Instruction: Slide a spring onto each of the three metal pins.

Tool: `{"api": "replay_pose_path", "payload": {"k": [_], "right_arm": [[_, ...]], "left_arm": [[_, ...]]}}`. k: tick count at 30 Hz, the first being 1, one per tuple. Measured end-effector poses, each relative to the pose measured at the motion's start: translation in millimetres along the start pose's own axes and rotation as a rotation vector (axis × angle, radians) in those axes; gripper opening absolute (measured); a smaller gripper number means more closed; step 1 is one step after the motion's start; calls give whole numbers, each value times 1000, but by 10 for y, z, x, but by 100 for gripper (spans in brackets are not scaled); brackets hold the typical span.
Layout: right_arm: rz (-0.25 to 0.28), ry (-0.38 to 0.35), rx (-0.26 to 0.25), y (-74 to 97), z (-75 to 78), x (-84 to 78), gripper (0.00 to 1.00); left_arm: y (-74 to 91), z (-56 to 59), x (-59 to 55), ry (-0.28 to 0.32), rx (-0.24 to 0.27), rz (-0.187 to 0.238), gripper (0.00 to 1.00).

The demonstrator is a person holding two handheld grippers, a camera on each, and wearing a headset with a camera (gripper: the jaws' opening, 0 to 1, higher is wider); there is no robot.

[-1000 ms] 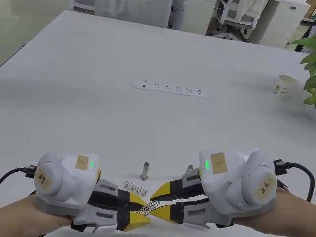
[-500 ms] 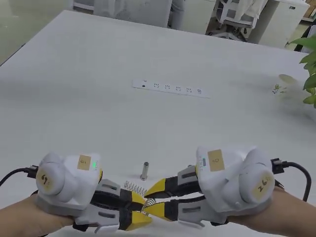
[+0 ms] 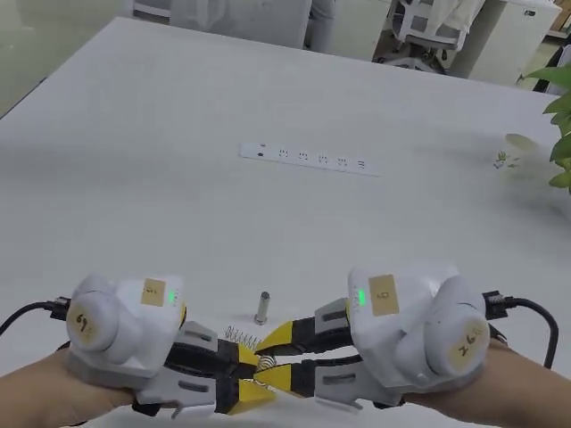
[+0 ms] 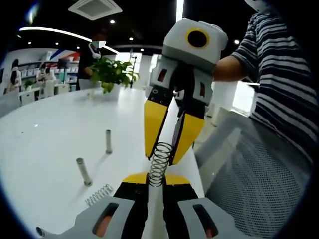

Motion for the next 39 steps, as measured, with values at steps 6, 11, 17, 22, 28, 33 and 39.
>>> {"api": "replay_pose_path", "payload": {"k": [6, 11, 17, 22, 28, 33, 39], "right_arm": [[2, 6, -4, 17, 13, 9, 7], [-2, 18, -6, 24, 10, 13, 7], [-4, 23, -10, 26, 8, 14, 7], [-7, 23, -14, 28, 17, 28, 7], [-13, 24, -22, 19, 39, 37, 7], [-16, 28, -27, 13, 48, 44, 7], [-15, 34, -31, 7, 56, 69, 7]], "left_arm": [[-3, -7, 18, 3, 6, 5, 2], [3, -1, 26, 9, 12, 7, 3], [8, 4, 21, 16, 15, 9, 3], [13, -2, 29, 21, 20, 13, 4], [31, -20, 38, 32, 28, 22, 7], [55, -25, 37, 36, 35, 25, 9], [75, -32, 27, 39, 46, 20, 14]]}}
Point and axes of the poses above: the centre of the closed fingertips' face, and the gripper's own axes: y roughly backward along the fingers, z roughly to its right, x roughly out of its top, the point moved 7 cm from there along y, roughly backward along the fingers
